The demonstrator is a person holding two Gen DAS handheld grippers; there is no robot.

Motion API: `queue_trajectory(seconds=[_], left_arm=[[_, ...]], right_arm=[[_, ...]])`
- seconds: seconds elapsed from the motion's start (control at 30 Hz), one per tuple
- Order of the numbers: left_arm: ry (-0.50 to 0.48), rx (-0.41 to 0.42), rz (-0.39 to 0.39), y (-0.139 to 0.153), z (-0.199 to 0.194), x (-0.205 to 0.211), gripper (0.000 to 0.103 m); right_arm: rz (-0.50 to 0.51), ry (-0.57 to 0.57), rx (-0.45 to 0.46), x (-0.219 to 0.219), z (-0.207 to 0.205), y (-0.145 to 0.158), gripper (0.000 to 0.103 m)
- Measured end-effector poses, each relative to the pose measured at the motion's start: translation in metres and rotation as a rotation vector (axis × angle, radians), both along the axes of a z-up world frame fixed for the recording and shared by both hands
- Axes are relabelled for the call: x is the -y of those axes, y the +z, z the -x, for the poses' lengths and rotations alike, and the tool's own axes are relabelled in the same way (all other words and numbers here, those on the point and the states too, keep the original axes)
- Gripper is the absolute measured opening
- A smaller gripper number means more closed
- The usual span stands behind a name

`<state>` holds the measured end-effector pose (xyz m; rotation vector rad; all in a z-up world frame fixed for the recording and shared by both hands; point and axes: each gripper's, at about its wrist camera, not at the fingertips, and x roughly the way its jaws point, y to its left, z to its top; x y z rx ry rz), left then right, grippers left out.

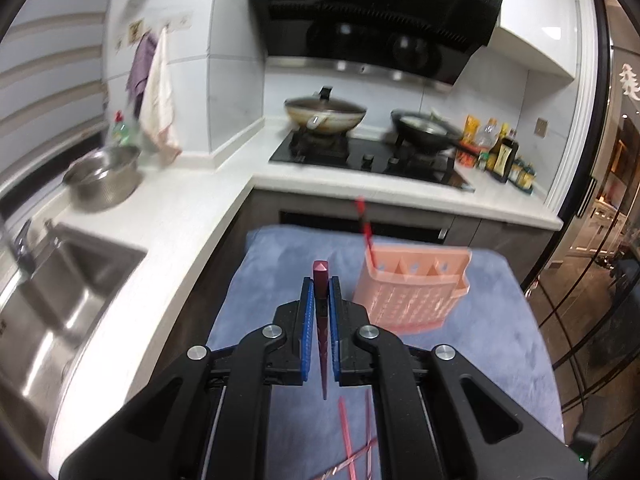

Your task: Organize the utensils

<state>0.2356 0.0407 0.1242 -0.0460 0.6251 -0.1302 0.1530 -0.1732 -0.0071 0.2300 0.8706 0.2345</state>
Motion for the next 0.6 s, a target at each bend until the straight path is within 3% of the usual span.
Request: queue_trajectory(seconds=[0.17,0.4,0.5,0.6], left_arm=[[0.035,-0.044,-0.013,-0.024,0.034,-0.025,0.007],[0.076,-0.088,0.004,-0.045,0.071,-0.058,0.007],[0.087,-0.090,0.011,-0.046,0.083,-0.071,0.008],[0.095,-0.100,0.033,-0.048,0.092,-0.081,0.008]], right_arm=[[-0.036,0.060,-0.060,-0.038,0.015,-0.027,0.007],[-0.022,0.131,-0.086,-0.087,0.019,-0.042,0.007],[-0.041,0.143,-0.115,-0.099,0.014,-0.051,0.010],[-0.068,0.137,-0.141,-0.106,0.011,-0.058,0.019]])
